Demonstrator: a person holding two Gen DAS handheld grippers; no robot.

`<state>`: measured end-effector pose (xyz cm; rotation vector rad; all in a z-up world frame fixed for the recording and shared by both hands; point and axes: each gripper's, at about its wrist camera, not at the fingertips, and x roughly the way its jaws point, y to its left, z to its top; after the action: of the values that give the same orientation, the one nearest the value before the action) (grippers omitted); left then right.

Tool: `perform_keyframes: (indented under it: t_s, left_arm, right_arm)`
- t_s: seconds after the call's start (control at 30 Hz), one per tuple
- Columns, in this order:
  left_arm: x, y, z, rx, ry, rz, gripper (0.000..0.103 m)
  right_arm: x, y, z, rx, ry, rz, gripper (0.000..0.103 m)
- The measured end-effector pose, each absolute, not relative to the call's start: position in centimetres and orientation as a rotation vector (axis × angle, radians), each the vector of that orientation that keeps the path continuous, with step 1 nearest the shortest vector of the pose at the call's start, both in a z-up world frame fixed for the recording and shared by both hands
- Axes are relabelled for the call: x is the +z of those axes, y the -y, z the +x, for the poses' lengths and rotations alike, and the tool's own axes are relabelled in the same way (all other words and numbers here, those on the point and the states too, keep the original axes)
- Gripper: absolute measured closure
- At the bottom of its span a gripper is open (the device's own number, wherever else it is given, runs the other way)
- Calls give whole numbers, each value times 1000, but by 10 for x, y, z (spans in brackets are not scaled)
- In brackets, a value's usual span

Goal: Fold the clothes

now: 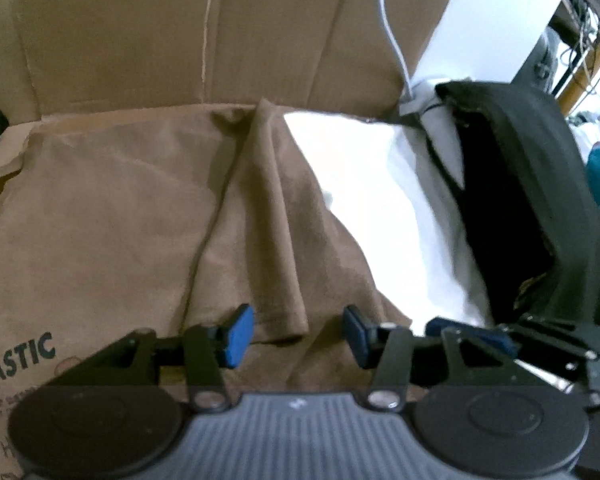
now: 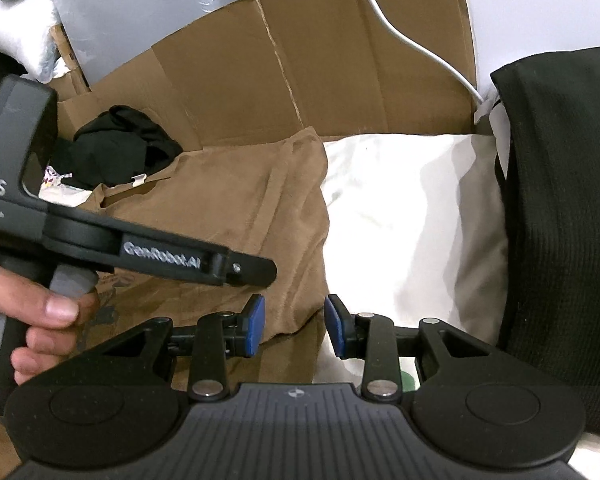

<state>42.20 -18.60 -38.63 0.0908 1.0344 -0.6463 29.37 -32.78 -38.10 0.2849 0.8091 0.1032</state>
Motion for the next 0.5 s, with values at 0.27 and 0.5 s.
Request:
perform_keyframes:
  t_s: [0.27,0.5]
  left_arm:
    - [-388,181,431,-613,-1042,83,80]
    - [-374,159,437,-609,-1046,-6,95]
  right_arm:
    - [-384,329,293,99,-820,287,66]
    - [-390,325,294,97,-841,240,66]
